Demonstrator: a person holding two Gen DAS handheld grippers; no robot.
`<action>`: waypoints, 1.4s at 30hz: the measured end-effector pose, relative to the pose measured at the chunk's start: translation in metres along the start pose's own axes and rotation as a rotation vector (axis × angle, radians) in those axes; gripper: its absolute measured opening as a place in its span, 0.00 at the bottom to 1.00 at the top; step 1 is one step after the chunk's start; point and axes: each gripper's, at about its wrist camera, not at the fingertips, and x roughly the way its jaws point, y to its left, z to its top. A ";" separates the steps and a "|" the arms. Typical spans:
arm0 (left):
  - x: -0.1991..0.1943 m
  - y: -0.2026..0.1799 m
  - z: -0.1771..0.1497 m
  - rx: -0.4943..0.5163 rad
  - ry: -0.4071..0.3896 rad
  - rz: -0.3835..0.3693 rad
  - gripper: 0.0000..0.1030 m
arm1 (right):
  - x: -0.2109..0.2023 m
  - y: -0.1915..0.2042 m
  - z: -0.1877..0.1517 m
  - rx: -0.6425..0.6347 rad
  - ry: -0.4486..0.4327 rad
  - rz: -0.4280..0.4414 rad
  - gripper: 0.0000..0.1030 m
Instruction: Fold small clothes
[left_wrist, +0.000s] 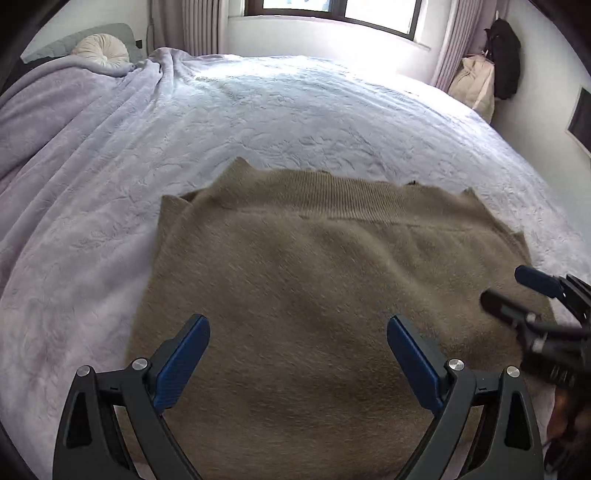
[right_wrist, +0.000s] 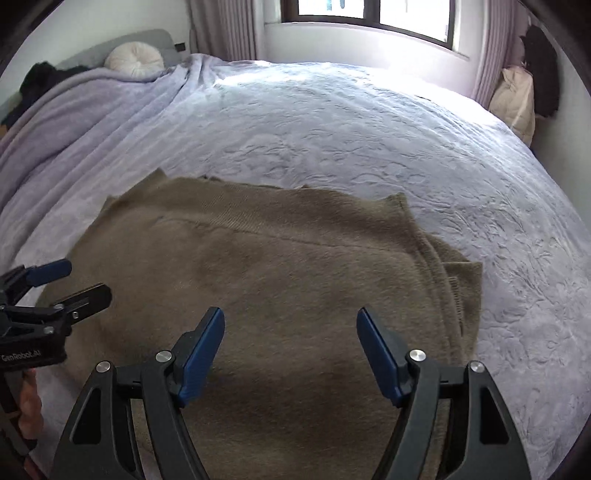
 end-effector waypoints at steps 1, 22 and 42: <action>0.006 -0.002 -0.001 -0.005 0.007 0.016 0.95 | 0.003 0.007 -0.004 -0.015 0.009 0.005 0.75; 0.023 0.019 0.027 -0.044 0.021 0.056 0.95 | -0.010 -0.029 -0.006 0.138 -0.019 -0.087 0.79; 0.060 0.020 0.026 -0.029 -0.001 0.115 0.99 | 0.043 -0.019 0.005 0.108 0.045 -0.154 0.80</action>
